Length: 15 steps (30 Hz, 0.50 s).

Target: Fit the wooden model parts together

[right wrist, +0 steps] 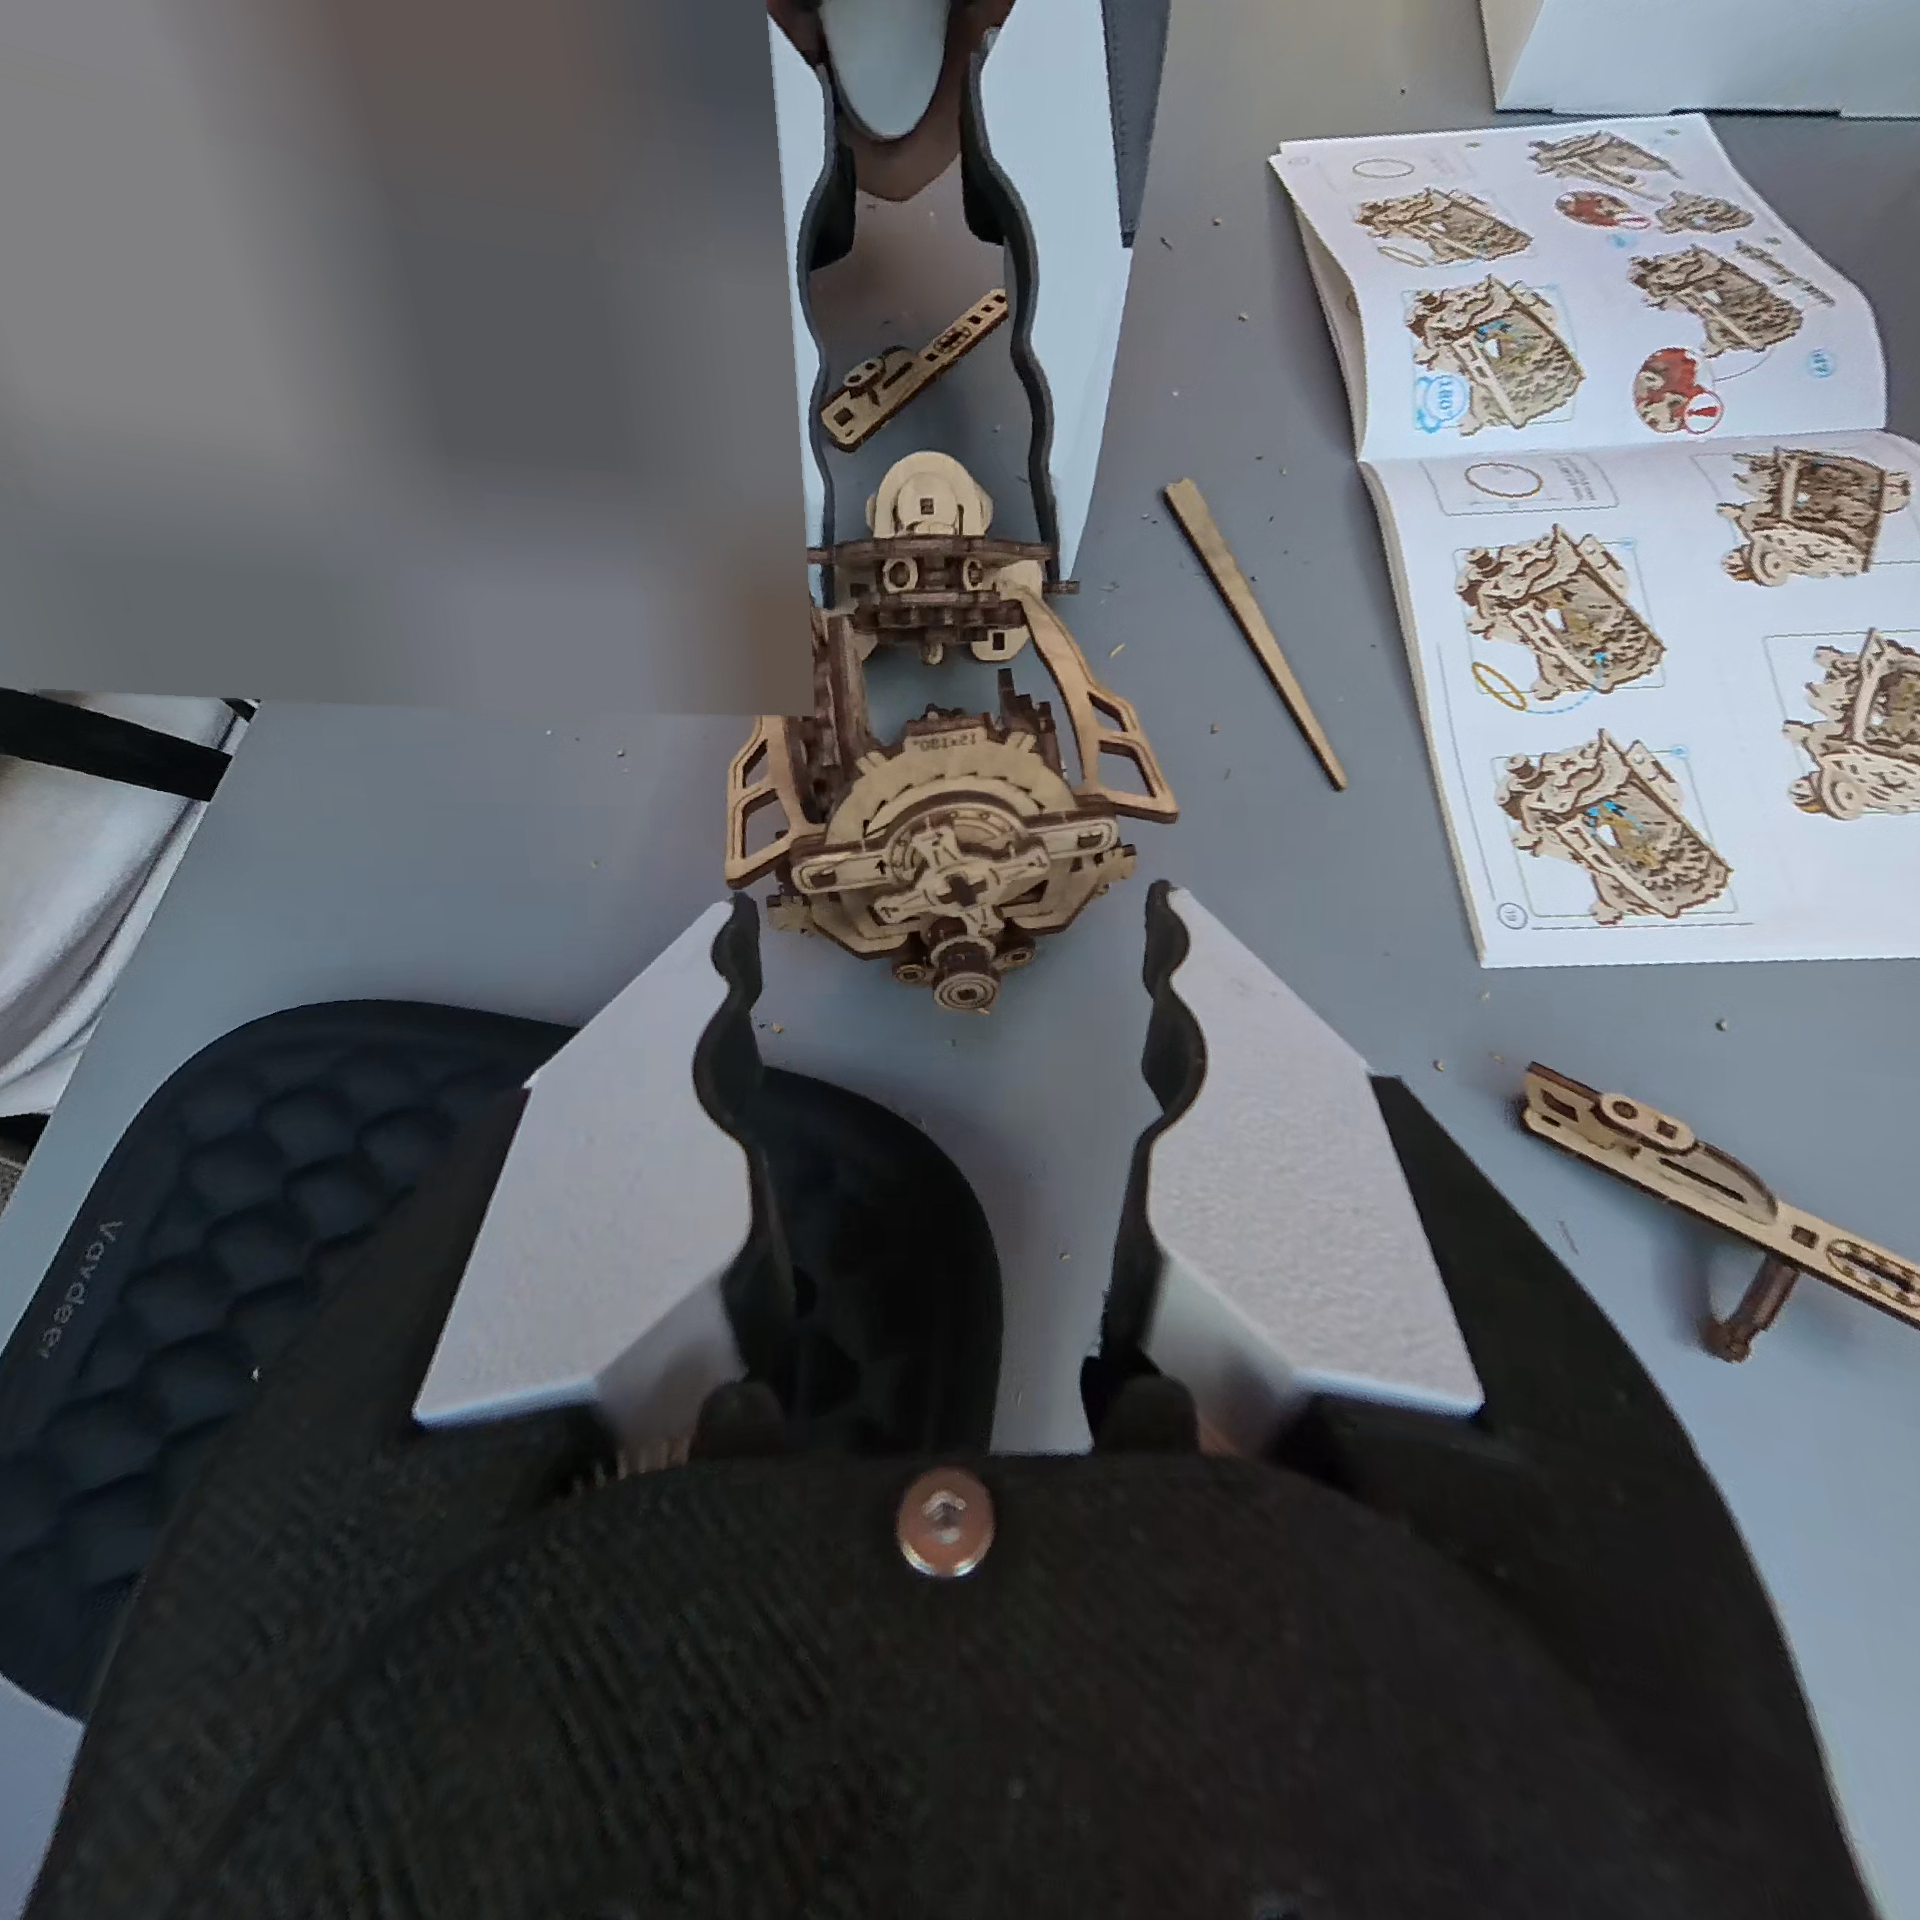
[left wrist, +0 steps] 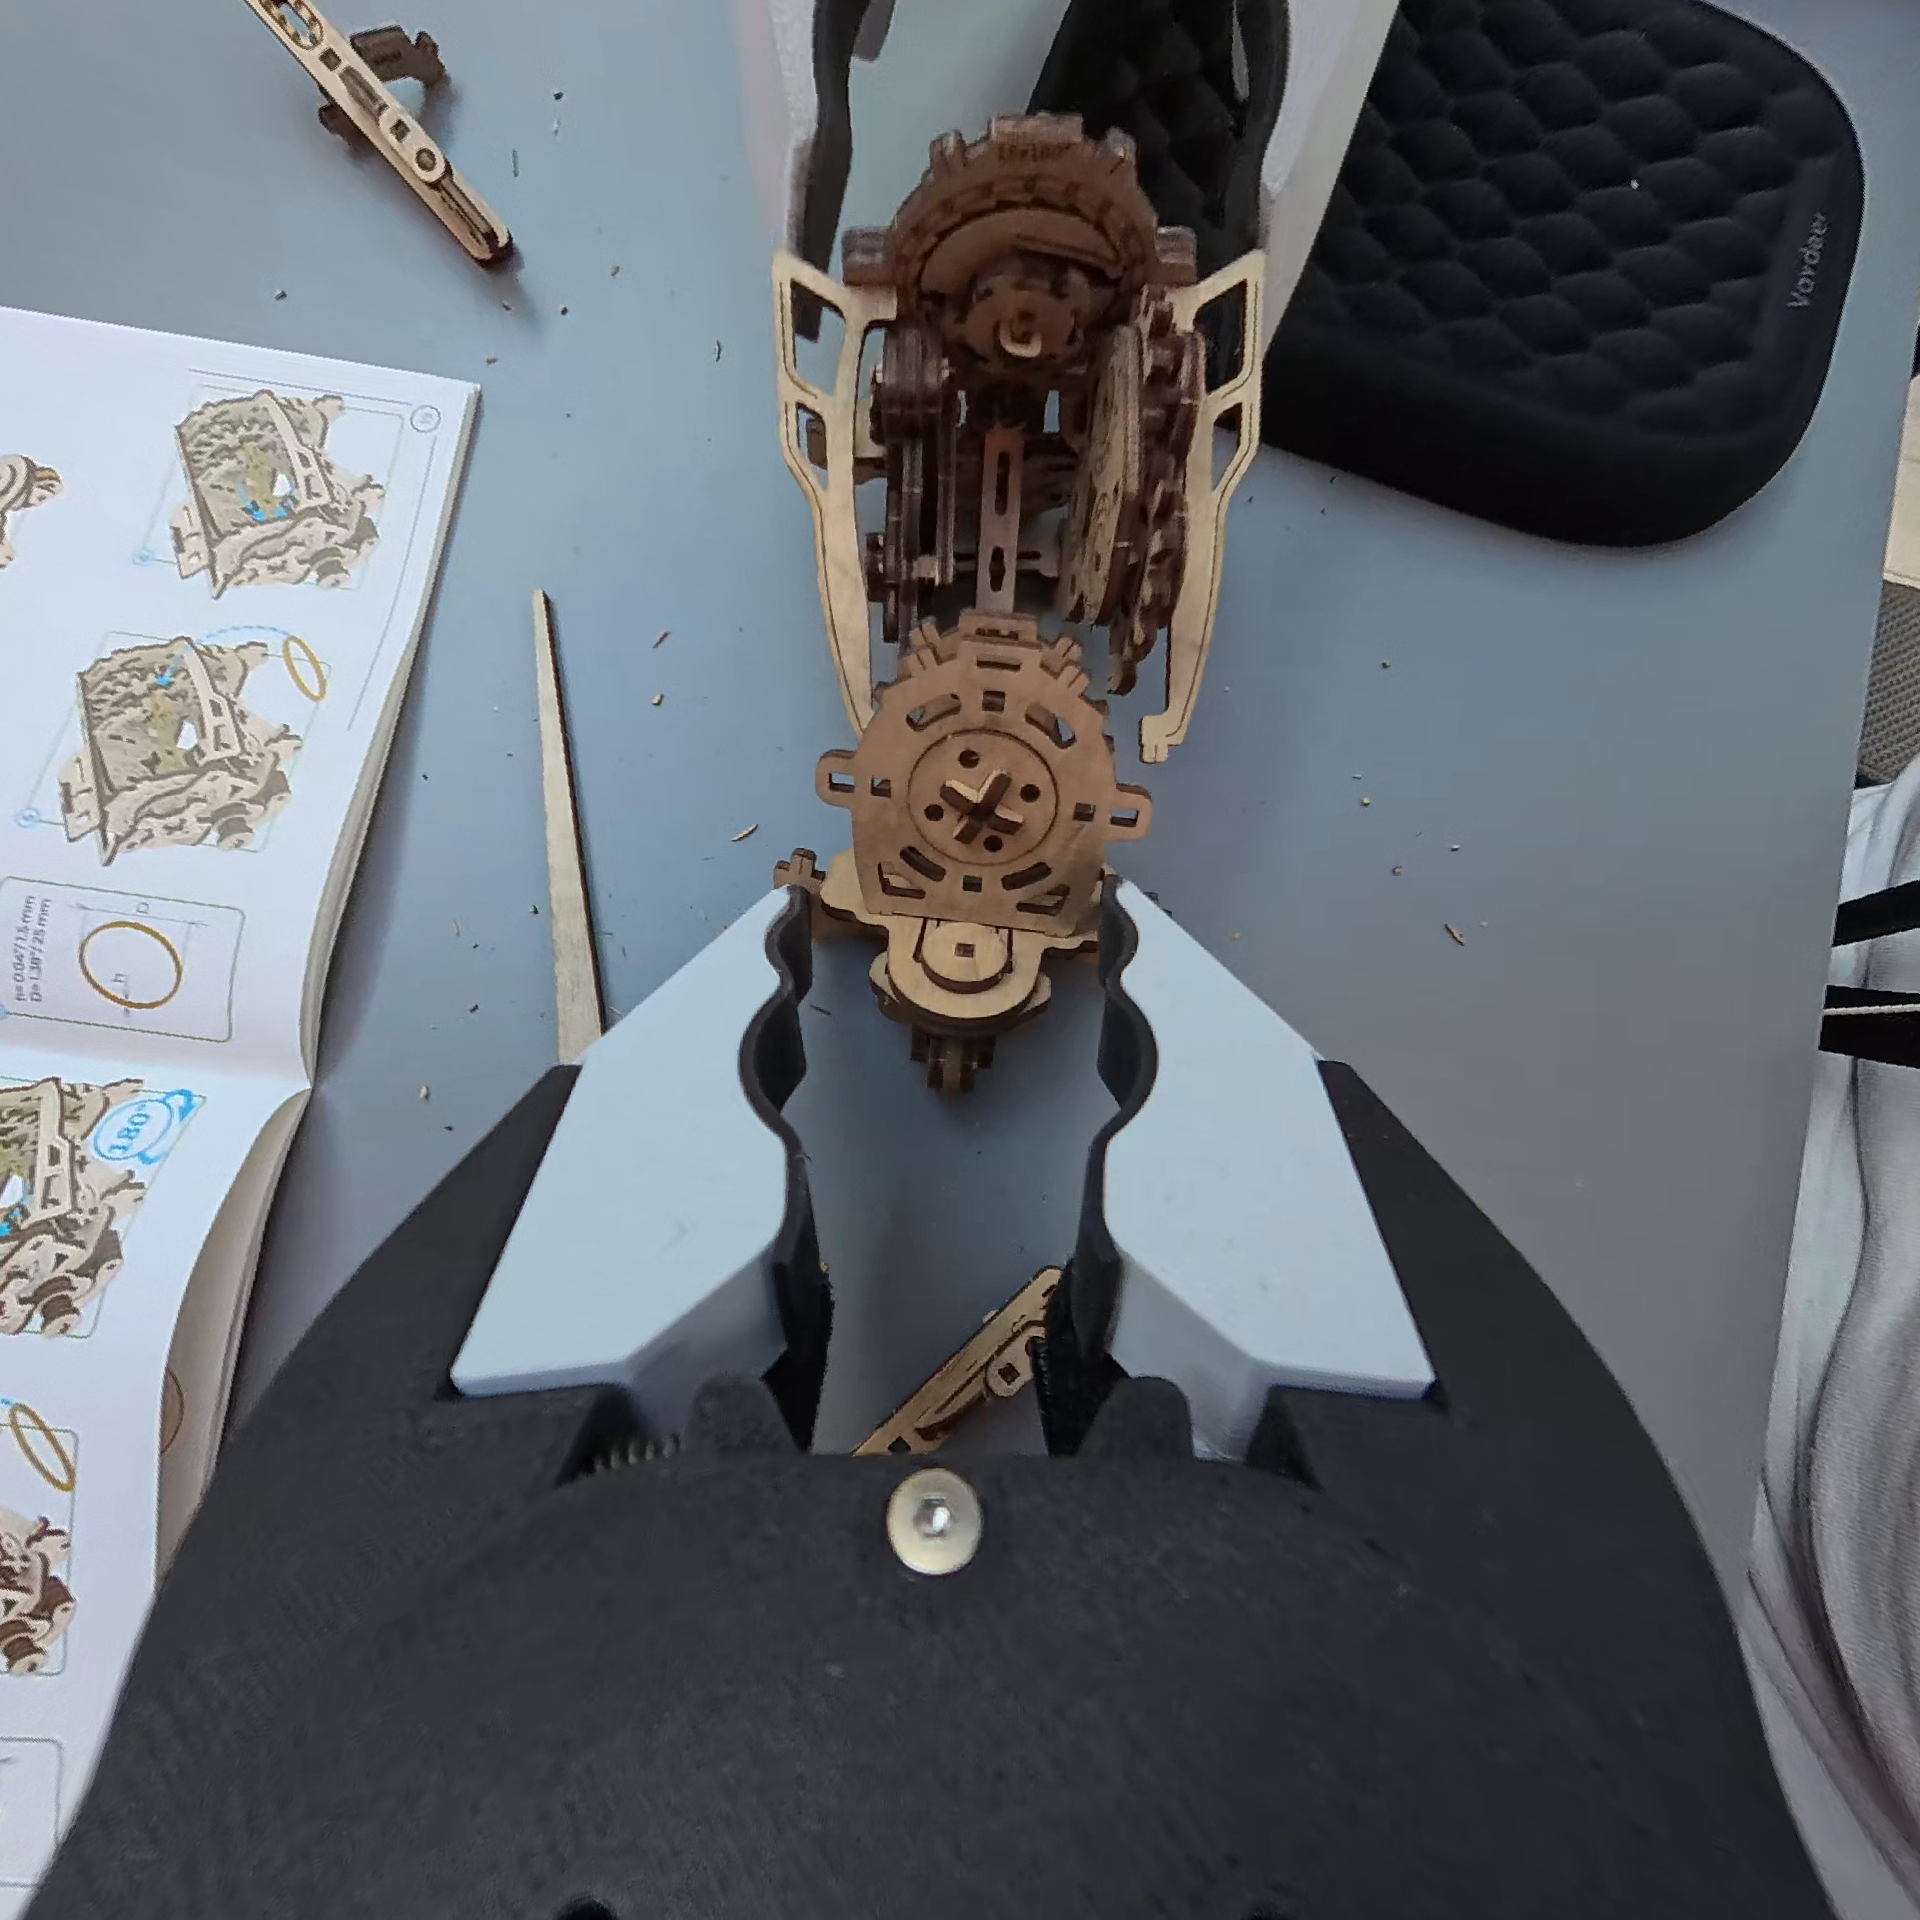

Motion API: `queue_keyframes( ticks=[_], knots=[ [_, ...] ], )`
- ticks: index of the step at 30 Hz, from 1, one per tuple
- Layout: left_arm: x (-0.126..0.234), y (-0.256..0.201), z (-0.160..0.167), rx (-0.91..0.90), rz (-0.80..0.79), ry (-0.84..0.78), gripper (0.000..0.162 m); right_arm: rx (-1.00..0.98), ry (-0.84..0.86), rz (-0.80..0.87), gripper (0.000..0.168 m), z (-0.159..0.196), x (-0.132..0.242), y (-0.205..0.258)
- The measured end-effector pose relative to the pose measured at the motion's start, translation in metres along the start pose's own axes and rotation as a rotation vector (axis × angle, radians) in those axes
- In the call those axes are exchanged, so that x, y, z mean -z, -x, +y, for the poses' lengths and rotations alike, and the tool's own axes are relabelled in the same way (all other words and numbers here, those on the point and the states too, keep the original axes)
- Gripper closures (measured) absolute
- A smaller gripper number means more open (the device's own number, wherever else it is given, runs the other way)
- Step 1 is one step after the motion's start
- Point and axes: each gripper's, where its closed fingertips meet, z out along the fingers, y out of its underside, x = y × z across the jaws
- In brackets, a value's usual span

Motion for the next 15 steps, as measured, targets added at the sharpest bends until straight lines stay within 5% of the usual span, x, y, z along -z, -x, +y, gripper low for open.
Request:
queue_keyframes(
  ticks=[7,15],
  knots=[
    [-0.0001,-0.0008,0.0012,0.010,0.015,-0.006,0.111,0.020,-0.032,-0.023,0.110,-0.0017,-0.0086,0.0078],
    [0.0000,-0.0029,0.0031,0.035,0.061,-0.034,0.110,0.005,-0.067,-0.020,0.110,-0.0046,-0.0053,0.0070]
  ],
)
